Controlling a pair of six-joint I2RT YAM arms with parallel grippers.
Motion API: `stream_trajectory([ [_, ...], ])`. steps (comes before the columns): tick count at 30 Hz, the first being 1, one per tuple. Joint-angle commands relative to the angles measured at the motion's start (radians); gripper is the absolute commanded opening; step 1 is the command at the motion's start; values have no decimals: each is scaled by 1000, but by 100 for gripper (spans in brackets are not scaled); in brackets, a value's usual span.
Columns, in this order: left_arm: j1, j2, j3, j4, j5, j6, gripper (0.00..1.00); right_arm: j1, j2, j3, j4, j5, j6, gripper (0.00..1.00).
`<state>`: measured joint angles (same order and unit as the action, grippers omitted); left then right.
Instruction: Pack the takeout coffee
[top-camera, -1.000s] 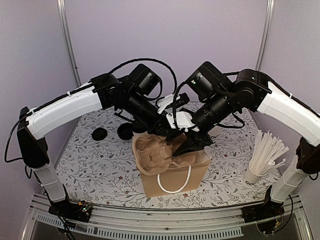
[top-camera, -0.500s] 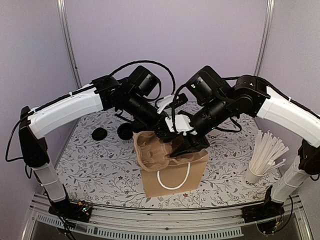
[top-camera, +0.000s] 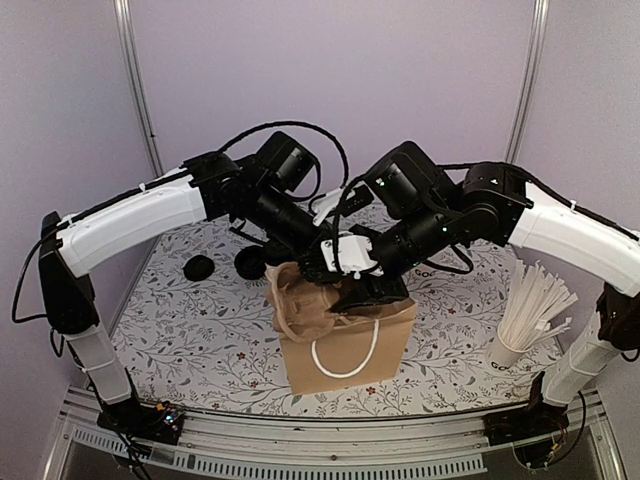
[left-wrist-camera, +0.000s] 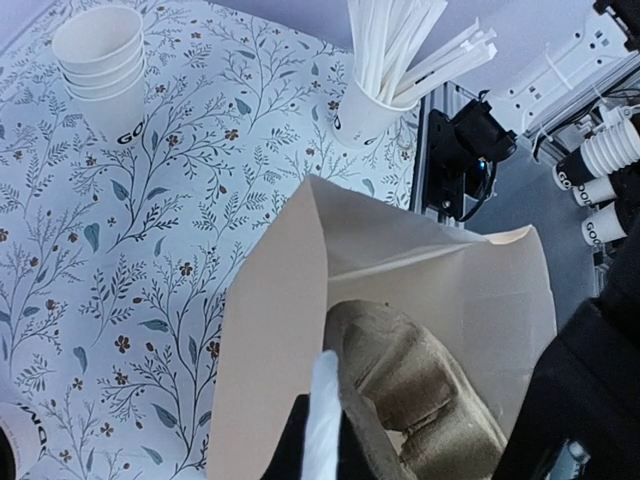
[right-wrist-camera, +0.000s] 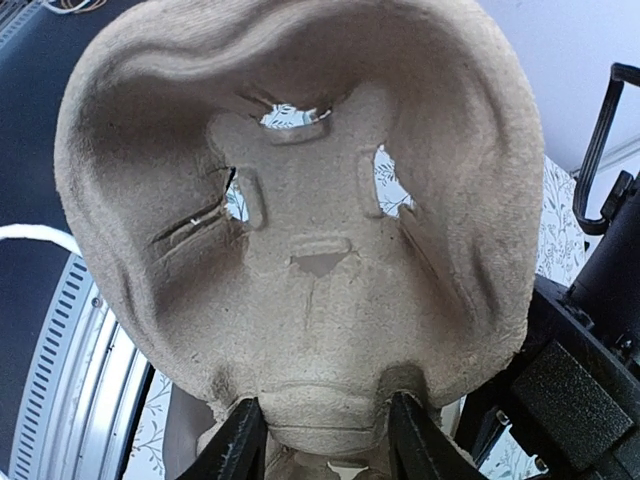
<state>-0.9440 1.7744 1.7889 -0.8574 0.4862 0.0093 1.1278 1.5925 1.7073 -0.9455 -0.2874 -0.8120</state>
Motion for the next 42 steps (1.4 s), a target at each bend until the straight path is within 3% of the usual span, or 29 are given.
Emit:
stream_trajectory([
  [1,6,10,-27,-33,9,-5,0,10,-16,-5,76,76,35,36],
  [3,11,8,-36,-27,11,-7,0,12,-16,2,79,77,38,30],
  [8,20,2,-56,-18,18,-6,0,14,-18,35,54,76,45,25],
  [22,51,-26,-72,12,16,-36,1,13,-57,35,-111,77,17,25],
  [24,51,-25,-72,14,15,-39,10,14,-57,31,-119,78,21,25],
  [27,51,-22,-70,7,-18,-59,42,14,-47,47,-143,85,31,25],
  [35,56,-98,-57,-84,-279,-207,72,14,-3,89,-202,85,52,25],
  [37,57,-136,-76,-102,-294,-257,96,14,9,95,-218,83,65,25],
  [42,57,-232,-183,-102,-344,-355,100,14,26,97,-240,77,90,25],
])
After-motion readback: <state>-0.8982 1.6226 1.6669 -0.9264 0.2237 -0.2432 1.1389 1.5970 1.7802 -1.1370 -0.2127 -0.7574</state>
